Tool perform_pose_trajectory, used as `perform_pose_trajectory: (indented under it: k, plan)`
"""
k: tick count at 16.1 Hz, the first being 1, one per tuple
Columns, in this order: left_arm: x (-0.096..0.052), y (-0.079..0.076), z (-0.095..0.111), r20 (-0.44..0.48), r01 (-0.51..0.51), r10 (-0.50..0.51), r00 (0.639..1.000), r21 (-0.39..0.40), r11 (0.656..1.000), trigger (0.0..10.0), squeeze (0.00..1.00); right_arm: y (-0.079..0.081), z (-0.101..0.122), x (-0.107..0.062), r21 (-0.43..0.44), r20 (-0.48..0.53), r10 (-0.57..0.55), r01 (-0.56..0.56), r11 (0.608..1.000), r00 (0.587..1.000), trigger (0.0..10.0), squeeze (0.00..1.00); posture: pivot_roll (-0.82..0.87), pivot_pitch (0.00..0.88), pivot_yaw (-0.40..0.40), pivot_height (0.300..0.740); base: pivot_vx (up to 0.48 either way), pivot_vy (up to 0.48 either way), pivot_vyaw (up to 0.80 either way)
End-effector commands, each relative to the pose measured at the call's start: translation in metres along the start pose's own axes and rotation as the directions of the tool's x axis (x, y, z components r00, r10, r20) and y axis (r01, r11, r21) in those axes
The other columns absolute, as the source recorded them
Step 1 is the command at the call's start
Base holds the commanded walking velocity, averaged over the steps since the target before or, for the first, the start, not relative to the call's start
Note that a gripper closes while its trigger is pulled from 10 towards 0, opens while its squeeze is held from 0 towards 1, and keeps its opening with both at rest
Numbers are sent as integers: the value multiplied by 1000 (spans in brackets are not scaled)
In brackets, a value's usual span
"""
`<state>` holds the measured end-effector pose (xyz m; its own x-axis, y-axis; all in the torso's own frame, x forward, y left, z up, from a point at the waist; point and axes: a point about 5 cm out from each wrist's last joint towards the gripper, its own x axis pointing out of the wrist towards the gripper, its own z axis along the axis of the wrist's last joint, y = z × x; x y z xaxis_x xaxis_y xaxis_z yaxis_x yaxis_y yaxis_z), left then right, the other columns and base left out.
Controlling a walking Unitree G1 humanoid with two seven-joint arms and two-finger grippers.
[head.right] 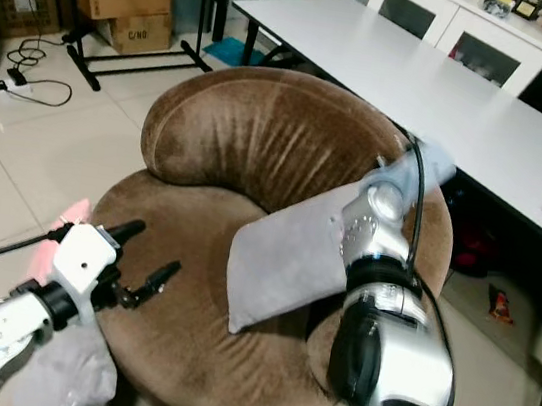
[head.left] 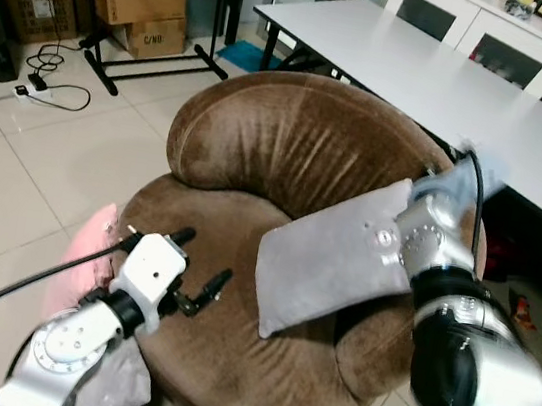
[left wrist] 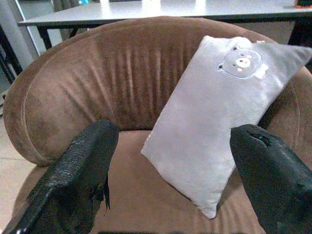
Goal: Move the pillow to the sofa from floor
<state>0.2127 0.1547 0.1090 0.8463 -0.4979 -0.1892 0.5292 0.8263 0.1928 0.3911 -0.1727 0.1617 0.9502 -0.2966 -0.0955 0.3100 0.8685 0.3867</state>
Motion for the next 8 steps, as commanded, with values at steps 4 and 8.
perform_pose_trajectory:
  k: [4, 8]
  plan:
    - [-1, 13, -1, -2, -304, 304, 953, -17, 952, 10000, 0, -7, -10, -48, -197, 10, 288, -280, 940, 958, 10000, 0, 89, 0, -150, 740, 0, 0, 0]
    - [-9, 13, -3, -2, -386, 386, 923, 7, 923, 10000, 0, -34, -44, -99, -312, -178, 356, -396, 864, 917, 10000, 0, 80, 0, -147, 740, -125, 0, 0]
